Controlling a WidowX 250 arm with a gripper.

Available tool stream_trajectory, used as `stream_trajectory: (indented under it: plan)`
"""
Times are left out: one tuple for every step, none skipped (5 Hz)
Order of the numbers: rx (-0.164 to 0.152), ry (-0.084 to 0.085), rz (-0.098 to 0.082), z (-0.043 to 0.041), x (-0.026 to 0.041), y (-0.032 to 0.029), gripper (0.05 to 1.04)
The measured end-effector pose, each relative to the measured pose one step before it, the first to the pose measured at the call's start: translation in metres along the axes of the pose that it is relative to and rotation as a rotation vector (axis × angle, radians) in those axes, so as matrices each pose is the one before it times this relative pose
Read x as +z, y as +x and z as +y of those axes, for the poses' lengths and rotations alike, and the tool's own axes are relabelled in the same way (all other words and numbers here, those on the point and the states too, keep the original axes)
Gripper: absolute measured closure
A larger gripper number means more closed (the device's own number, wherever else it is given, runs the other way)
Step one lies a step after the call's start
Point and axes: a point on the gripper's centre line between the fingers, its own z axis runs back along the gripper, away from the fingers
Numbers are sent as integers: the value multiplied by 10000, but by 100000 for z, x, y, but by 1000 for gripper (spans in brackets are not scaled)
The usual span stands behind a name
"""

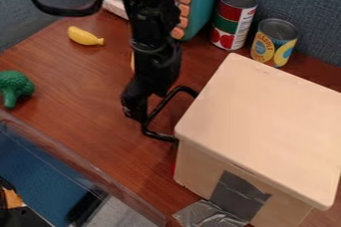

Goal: Close the drawer

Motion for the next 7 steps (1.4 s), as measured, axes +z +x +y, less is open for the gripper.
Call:
stream_trajectory:
  plan:
    - [126, 90, 11, 78, 272, 68, 84]
    - [1874, -91, 101, -814, 1837, -3872, 84]
    - [2786, -364, 183, -820, 2406, -5432, 84]
    - [2779, -1150, -637, -831, 2530, -3285, 84]
    - [2074, 385, -819, -2472, 2879, -1638, 84]
    - [435, 206, -203, -1283, 1518, -1170, 84]
    - [-16, 1154, 636, -663, 1603, -1373, 84]
